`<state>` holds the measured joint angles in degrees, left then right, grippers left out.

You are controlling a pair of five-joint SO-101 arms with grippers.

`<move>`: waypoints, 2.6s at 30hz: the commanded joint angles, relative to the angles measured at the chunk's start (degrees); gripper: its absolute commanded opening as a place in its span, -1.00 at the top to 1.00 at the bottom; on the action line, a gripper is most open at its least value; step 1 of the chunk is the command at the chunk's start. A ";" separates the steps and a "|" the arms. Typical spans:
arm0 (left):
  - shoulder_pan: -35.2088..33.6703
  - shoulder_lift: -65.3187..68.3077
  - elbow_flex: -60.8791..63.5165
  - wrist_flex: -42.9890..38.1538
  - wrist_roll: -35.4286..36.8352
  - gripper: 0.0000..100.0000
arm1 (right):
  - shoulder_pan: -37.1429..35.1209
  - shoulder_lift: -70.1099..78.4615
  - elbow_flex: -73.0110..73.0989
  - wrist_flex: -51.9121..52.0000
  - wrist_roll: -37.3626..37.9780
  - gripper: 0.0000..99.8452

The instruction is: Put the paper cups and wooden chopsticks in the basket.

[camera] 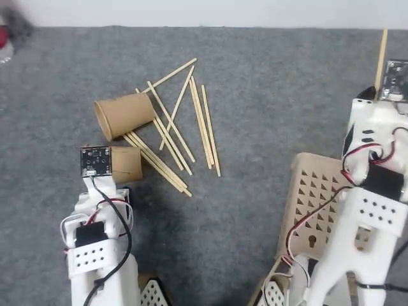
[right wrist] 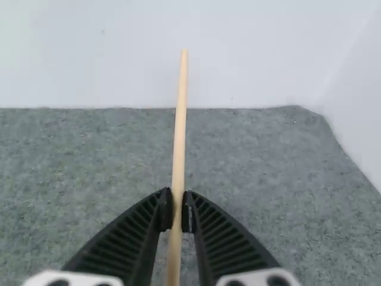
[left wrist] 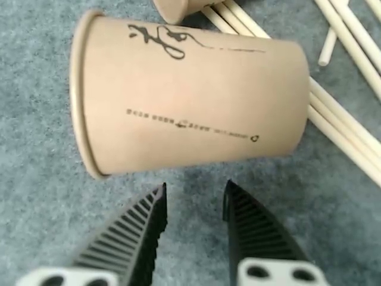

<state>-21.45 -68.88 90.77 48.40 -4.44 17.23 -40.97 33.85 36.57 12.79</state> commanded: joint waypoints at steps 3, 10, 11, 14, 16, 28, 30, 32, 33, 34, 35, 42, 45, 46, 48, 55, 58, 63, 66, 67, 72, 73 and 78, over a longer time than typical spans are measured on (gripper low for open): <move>0.35 -0.62 -0.75 0.09 0.35 0.68 | -0.31 -4.35 -7.12 5.49 0.09 0.98; 0.35 -0.62 -0.75 0.09 0.35 0.68 | -1.45 -5.41 -12.40 17.27 0.62 0.98; 0.35 -0.62 -0.75 0.09 0.35 0.68 | -1.36 -5.41 -12.75 18.51 0.62 0.98; 0.35 -0.62 -0.75 0.09 0.35 0.68 | -0.84 -7.60 -12.84 20.53 0.62 0.98; 0.35 -0.62 -0.75 0.09 0.35 0.68 | -0.84 -10.07 -12.75 21.23 0.62 0.98; 0.35 -0.62 -0.75 0.09 0.35 0.68 | -5.05 -14.55 -12.75 25.80 0.62 0.98; 0.35 -0.62 -0.75 0.09 0.35 0.68 | -5.05 -14.73 -12.75 25.89 0.62 0.98; 0.35 -0.62 -0.75 0.09 0.35 0.68 | -5.05 -14.73 -12.75 26.33 0.62 0.98; 0.35 -0.62 -0.75 0.09 0.35 0.68 | -5.05 -14.73 -12.75 26.86 0.62 0.98; 0.35 -0.62 -0.75 0.09 0.35 0.68 | -5.14 -14.73 -12.75 27.30 0.62 0.98; 0.35 -0.62 -0.75 0.09 0.35 0.68 | -5.32 -14.73 -12.75 27.74 0.62 0.98; 0.35 -0.62 -0.75 0.09 0.35 0.68 | -5.67 -14.73 -12.75 28.35 0.53 0.98; 0.35 -0.62 -0.75 0.09 0.35 0.68 | -5.67 -14.81 -12.75 29.23 0.62 0.98; 0.35 -0.62 -0.75 0.09 0.35 0.68 | -5.67 -14.81 -12.75 29.23 0.62 0.98; 0.35 -0.62 -0.75 0.09 0.35 0.68 | -5.32 -14.81 -12.75 29.23 0.62 0.98; 0.35 -0.62 -0.75 0.09 0.35 0.68 | -5.67 -14.81 -12.75 29.93 0.62 0.98; 0.35 -0.62 -0.75 0.09 0.35 0.68 | -5.67 -14.81 -12.75 29.93 0.62 0.98; 0.35 -0.62 -0.75 0.09 0.35 0.68 | -5.67 -14.81 -13.01 30.73 0.70 0.98; 0.35 -0.62 -0.75 0.09 0.35 0.68 | -5.67 -14.90 -13.27 31.96 0.70 0.98; 0.35 -0.62 -0.75 0.09 0.35 0.68 | -5.67 -14.90 -13.36 32.31 0.70 0.98; 0.35 -0.62 -0.75 0.09 0.35 0.68 | -5.23 -14.90 -18.37 38.73 0.70 0.98; 0.44 -0.62 -0.75 0.09 0.35 0.68 | -5.14 -14.90 -20.22 40.84 0.70 0.98; 0.62 -0.62 -0.75 0.09 0.35 0.68 | -5.41 -14.90 -28.92 50.68 0.70 0.98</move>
<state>-21.45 -68.88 90.77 48.40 -4.44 12.04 -54.86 10.99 83.16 12.88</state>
